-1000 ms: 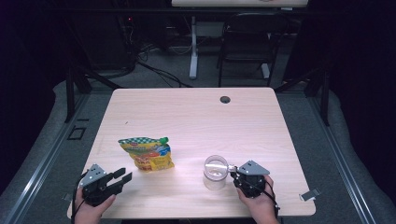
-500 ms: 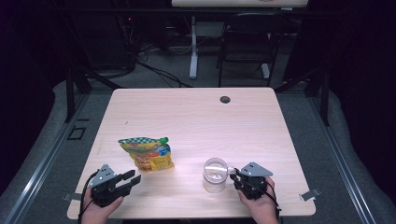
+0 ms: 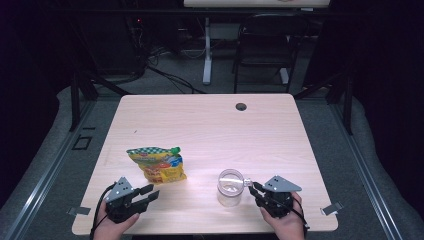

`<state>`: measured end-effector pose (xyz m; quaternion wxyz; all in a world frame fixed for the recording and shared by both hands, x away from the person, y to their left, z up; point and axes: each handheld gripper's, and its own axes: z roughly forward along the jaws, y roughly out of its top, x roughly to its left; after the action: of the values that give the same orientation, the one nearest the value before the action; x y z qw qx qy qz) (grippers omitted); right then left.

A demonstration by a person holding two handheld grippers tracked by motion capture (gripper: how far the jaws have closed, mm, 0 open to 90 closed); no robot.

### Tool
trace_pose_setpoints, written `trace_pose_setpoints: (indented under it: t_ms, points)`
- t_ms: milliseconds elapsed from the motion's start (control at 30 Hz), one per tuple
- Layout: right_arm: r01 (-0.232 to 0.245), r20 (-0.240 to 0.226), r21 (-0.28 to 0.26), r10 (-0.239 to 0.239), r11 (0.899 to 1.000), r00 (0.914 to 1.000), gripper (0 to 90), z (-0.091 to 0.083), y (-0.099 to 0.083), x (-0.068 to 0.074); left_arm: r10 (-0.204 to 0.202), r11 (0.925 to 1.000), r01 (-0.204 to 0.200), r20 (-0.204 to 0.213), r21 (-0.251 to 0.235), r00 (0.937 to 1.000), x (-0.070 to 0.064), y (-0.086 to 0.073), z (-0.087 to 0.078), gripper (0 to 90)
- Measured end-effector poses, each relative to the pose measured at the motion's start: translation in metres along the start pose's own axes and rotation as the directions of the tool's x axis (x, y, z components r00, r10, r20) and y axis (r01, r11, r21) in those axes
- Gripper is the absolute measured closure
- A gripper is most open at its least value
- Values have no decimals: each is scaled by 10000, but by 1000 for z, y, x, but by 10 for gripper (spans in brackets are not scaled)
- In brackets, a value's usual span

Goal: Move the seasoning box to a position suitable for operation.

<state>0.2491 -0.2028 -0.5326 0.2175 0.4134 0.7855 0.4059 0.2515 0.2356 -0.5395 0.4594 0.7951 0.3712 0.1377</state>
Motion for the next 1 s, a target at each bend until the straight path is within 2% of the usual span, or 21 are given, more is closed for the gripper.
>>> trace_pose_setpoints:
  t_ms: [133,167,267,400,433,533,733,767,1000]
  points:
    - [-57,-194,76,59,10000,9998,769,-5,2,-1,84,10000,-84,37,-25,10000,-3,1,1,645]
    - [-314,-432,1,313,9995,9986,777,-9,4,0,41,10000,-41,89,-43,10000,-4,1,1,646]
    - [-330,-470,-111,324,9994,9984,783,-13,6,1,74,10000,-75,182,20,9998,-6,1,1,648]
    - [-447,-298,-19,447,9990,9986,796,-18,8,0,133,9999,-132,173,-12,9998,-9,1,3,647]
    - [-816,-248,-219,810,9964,9964,804,-20,10,-2,136,9999,-137,146,35,9998,-9,2,3,647]
    - [-870,-37,-263,869,9959,9962,806,-22,10,-4,201,9997,-204,219,131,9996,-9,2,3,647]
    - [-1050,168,-407,1057,9936,9943,805,-23,11,-7,-30,10000,32,329,-37,9995,-11,2,5,646]
    - [-1093,226,-480,1105,9928,9936,808,-22,12,-7,38,10000,-38,246,1,9997,-12,2,5,646]
    - [-1026,601,-219,1038,9945,9928,900,-21,34,-10,86,9999,-89,329,79,9994,-14,2,7,643]
